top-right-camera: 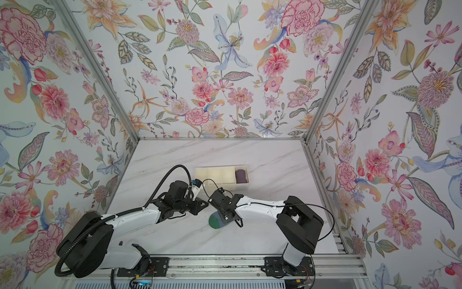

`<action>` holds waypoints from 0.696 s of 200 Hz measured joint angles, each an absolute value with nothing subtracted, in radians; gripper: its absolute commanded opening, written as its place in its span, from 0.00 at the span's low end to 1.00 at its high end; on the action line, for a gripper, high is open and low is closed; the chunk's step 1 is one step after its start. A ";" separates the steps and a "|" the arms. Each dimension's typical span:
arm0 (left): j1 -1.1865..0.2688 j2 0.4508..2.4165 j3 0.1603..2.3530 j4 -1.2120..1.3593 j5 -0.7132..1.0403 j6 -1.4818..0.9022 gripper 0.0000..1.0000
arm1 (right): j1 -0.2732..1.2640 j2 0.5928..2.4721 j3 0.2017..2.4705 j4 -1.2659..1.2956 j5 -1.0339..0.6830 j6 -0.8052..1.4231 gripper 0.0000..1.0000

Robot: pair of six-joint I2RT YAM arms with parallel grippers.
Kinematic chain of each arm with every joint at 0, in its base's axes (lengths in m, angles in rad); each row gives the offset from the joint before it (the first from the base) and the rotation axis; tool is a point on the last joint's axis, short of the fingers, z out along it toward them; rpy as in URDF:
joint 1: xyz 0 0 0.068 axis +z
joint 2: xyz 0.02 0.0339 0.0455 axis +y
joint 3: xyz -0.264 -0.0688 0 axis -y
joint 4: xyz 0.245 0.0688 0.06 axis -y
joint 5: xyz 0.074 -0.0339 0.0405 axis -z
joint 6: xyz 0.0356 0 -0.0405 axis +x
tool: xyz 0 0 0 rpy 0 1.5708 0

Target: Roll the socks

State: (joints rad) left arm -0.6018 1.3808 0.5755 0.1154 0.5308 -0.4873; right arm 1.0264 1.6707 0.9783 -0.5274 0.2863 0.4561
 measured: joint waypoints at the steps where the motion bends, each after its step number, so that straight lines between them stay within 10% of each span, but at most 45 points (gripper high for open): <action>1: -0.602 1.381 0.575 0.116 0.531 -0.487 0.01 | 1.026 1.671 0.978 -0.527 0.286 0.456 0.27; 139: -0.796 1.343 0.480 0.243 0.512 -0.638 0.00 | 0.999 1.676 0.947 -0.466 0.233 0.448 0.24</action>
State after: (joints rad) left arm -0.7963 1.3426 0.4797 0.2428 0.5121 -0.6380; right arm 0.9989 1.6764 0.9470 -0.4660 0.2333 0.4480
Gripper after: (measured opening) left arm 0.047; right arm 0.238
